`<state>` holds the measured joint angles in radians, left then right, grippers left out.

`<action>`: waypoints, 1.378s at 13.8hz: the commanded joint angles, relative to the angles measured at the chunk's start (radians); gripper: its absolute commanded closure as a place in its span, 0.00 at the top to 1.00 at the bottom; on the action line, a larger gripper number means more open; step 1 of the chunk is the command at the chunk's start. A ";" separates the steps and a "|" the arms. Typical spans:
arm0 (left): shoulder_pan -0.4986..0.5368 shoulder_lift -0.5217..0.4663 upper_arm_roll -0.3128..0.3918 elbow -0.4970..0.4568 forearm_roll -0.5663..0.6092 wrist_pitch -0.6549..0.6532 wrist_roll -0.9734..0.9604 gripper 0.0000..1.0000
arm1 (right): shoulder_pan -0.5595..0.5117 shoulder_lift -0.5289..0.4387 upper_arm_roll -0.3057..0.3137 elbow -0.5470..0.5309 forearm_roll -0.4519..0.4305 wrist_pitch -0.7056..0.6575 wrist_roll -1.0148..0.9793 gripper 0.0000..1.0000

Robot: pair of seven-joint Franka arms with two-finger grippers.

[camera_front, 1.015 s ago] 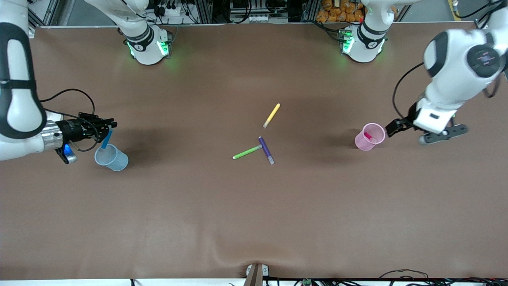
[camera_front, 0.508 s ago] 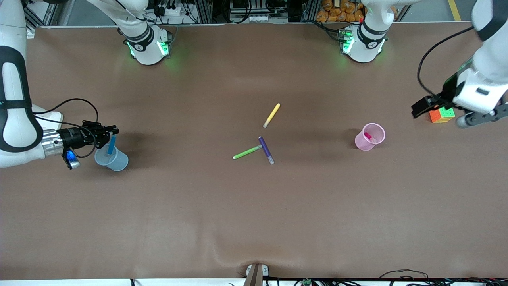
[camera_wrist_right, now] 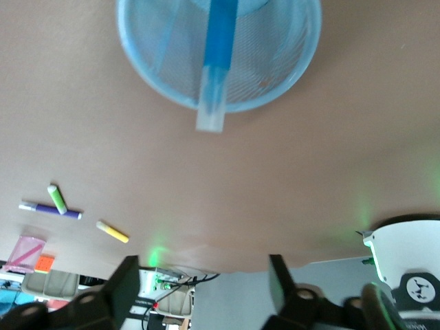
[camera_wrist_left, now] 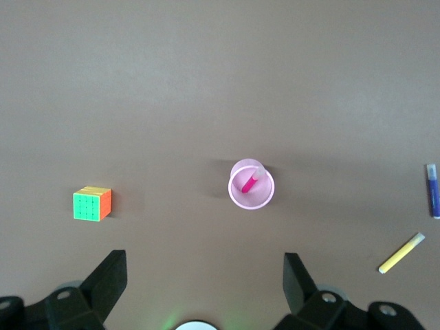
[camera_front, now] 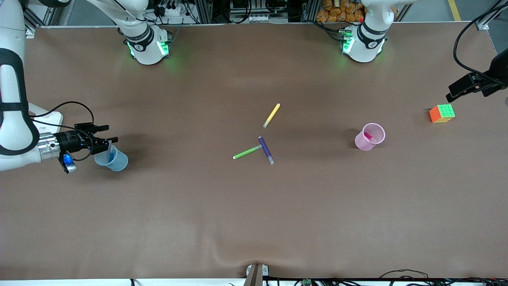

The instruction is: Place pink and blue markers in matching cups

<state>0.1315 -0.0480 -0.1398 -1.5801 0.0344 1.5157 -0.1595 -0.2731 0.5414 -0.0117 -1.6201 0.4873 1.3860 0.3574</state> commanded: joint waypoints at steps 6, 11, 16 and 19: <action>-0.255 -0.122 0.233 -0.121 0.002 -0.061 0.054 1.00 | 0.058 0.008 0.013 0.350 -0.067 -0.217 -0.003 1.00; -0.267 -0.109 0.198 -0.103 0.004 -0.023 0.045 1.00 | 0.150 -0.007 0.015 0.534 -0.194 -0.298 -0.005 1.00; -0.253 -0.122 0.171 -0.112 0.007 -0.017 0.028 1.00 | 0.241 -0.072 0.015 0.589 -0.210 -0.295 -0.012 1.00; -0.234 -0.122 0.171 -0.115 0.007 -0.017 0.029 1.00 | 0.224 -0.101 0.009 0.606 -0.223 -0.297 -0.078 1.00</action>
<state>-0.1249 -0.1511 0.0414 -1.6786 0.0346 1.4895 -0.1231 -0.0345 0.4588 0.0055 -1.0278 0.2871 1.1022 0.3433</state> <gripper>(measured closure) 0.000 0.000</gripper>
